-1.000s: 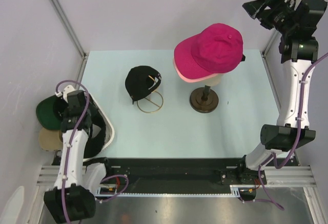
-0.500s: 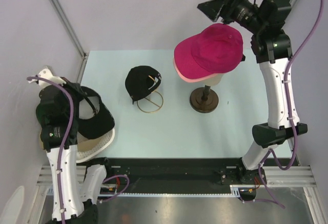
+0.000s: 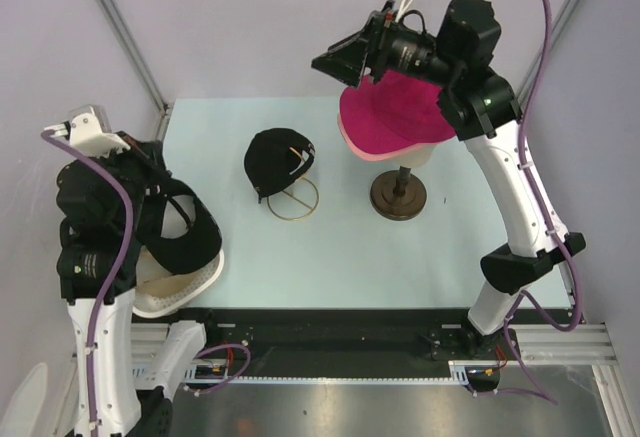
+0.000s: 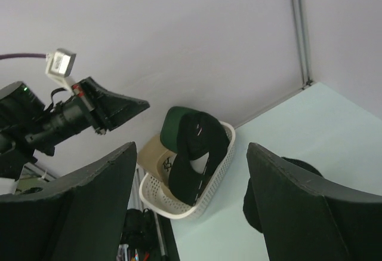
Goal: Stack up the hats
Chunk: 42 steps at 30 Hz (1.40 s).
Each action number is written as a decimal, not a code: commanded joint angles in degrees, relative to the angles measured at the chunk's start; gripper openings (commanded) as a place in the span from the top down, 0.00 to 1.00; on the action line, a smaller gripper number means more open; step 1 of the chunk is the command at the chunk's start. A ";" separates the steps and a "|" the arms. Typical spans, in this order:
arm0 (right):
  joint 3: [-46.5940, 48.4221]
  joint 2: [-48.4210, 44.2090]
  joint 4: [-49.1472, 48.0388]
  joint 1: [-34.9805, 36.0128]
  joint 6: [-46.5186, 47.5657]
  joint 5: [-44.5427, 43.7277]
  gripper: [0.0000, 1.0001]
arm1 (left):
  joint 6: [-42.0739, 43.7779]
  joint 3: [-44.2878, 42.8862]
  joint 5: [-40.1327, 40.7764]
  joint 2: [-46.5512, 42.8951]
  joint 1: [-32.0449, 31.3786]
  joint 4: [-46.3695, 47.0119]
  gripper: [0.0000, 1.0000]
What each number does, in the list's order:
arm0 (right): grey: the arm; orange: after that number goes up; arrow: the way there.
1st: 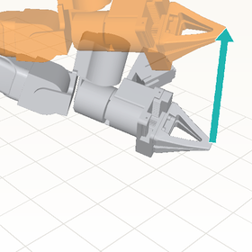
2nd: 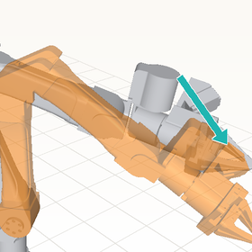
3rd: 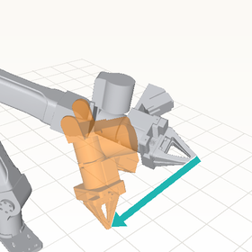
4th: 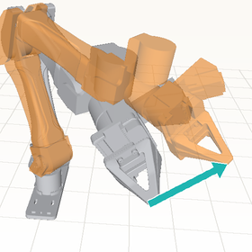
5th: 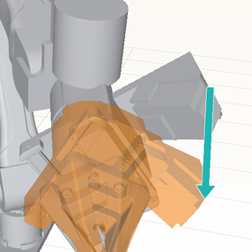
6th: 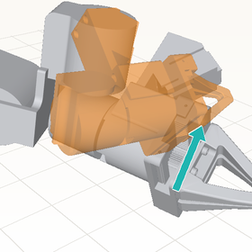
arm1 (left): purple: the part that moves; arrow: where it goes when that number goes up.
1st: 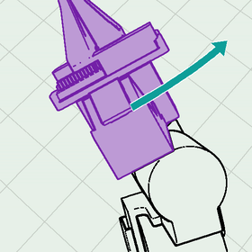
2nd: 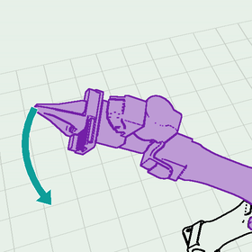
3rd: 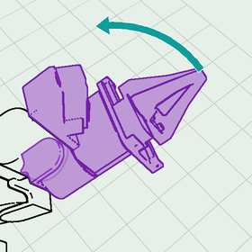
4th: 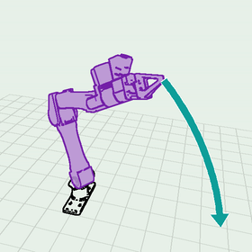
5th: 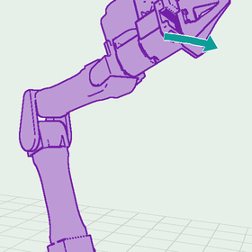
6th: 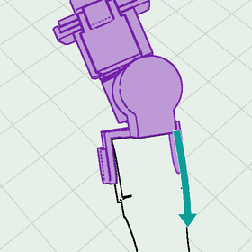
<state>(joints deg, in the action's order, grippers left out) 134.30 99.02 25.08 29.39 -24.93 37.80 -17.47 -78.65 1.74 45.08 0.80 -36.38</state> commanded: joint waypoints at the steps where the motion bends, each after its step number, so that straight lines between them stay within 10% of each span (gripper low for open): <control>1: -2.28 -1.11 0.58 2.51 2.43 -0.80 0.20 | -5.28 2.78 13.20 4.04 0.17 -11.24 0.95; 6: -4.92 -2.60 0.93 3.92 2.78 -1.24 0.20 | -13.80 10.44 12.85 2.74 2.79 -8.71 0.43; 14: -8.62 -4.80 -0.82 3.84 2.78 -0.98 0.19 | -19.60 22.74 -1.28 4.40 16.85 1.38 0.03; 30: -9.32 -4.19 -5.22 1.73 -0.99 2.71 0.19 | -23.48 32.50 -5.17 11.35 24.08 20.02 0.12; 42: -8.09 -2.34 -6.19 0.59 -2.05 4.03 0.19 | -20.41 34.00 0.46 10.12 24.16 24.34 0.77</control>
<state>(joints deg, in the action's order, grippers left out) 124.55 96.12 21.41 30.52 -26.33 40.53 -40.07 -44.69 -1.02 56.49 24.32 -15.55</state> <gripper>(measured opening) 0.809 0.314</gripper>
